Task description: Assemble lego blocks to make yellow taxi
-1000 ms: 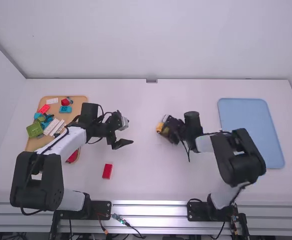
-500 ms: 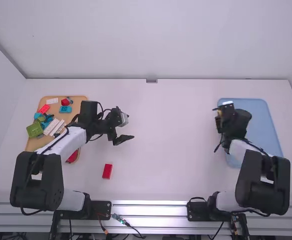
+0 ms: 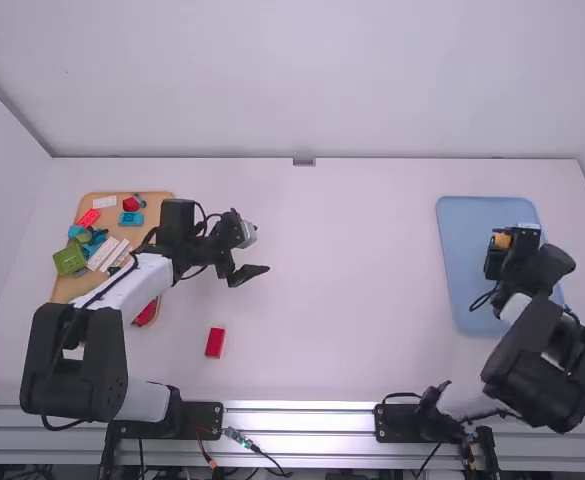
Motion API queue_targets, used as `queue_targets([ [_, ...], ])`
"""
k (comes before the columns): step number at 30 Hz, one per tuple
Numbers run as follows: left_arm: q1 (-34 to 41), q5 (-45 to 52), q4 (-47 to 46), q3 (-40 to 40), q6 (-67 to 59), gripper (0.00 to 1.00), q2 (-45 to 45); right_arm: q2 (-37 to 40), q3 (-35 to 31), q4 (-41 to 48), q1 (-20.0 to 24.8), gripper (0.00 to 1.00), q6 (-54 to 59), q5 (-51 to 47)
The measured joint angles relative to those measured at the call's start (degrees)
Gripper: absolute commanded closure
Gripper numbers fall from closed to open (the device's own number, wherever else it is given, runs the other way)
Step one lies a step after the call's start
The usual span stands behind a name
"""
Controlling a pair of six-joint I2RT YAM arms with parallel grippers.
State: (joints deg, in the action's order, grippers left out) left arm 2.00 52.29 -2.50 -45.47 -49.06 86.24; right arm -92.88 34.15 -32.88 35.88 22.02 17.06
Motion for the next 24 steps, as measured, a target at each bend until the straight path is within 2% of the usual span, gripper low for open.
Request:
queue_targets([
  [7, 0.0, 0.0, -0.4, 0.0, 0.0, 0.01, 0.0, -12.6, 0.1, -5.0, -1.7, 0.61, -2.1, 2.1],
  [8, 0.0, 0.0, -0.4, 0.0, 0.3, 0.01, 0.0, -14.0, 0.3, -4.9, -2.2, 0.50, -2.6, 2.2],
  [11, 0.0, 0.0, -0.4, 0.0, 1.1, 0.01, 0.0, -15.5, 1.3, -4.3, -3.0, 0.08, -3.8, 2.2],
  [12, 0.0, 0.0, -0.4, 0.0, 1.4, 0.01, 0.0, -15.6, 1.9, -3.9, -3.4, 0.01, -4.4, 2.1],
  [18, 0.0, 0.0, -0.4, 0.0, 1.6, 0.01, 0.0, -14.0, 3.1, 1.2, -4.9, 0.01, -5.2, -0.4],
  [24, 0.0, 0.0, 0.8, 0.0, 1.7, 0.01, 0.0, -2.3, 4.0, 18.3, -7.8, 0.01, -5.4, -7.1],
])
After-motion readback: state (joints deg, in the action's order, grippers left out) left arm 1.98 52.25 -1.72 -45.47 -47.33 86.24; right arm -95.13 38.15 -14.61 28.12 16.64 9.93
